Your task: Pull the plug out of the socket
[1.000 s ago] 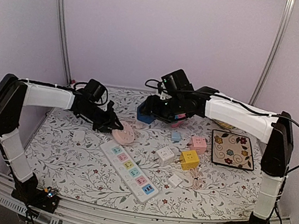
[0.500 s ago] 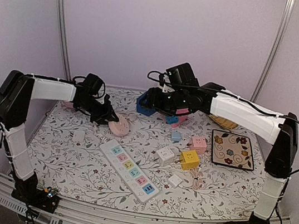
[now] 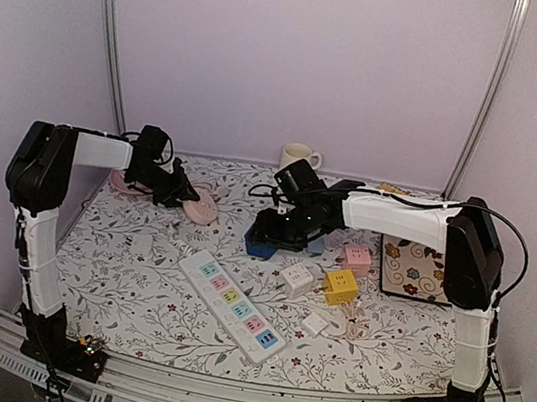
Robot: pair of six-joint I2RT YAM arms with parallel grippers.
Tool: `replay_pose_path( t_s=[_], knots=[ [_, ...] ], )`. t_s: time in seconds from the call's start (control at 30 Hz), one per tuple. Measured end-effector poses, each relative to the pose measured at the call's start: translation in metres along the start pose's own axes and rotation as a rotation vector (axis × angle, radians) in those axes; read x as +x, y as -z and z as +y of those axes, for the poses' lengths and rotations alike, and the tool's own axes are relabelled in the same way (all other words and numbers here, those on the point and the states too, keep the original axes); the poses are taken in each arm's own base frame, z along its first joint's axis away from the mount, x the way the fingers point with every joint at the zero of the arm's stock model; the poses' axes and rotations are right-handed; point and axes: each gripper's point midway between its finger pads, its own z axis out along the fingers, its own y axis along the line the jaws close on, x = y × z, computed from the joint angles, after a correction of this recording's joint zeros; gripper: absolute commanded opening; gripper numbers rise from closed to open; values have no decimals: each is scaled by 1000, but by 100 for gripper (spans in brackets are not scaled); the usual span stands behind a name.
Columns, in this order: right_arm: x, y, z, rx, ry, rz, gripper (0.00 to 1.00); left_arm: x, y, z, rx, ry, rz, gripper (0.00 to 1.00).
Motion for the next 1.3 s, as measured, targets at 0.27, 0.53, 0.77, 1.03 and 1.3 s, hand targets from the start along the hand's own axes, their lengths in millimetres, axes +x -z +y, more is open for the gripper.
replay_pose_path(
  t_s=[0.27, 0.53, 0.77, 1.03, 1.3],
  knots=[
    [17, -30, -13, 65, 27, 67, 25, -1, -6, 17, -42, -7, 8, 54],
    [21, -38, -5, 122, 101, 67, 27, -2, -5, 35, -105, -11, 8, 73],
    [23, -42, -5, 196, 160, 71, 32, -2, 0, 40, -141, -22, 1, 81],
    [24, -38, -9, 236, 186, 85, 55, -9, 38, 14, -112, -69, -72, 86],
    [19, -37, -6, 239, 197, 80, 69, -11, 67, -8, -73, -105, -124, 87]
  ],
)
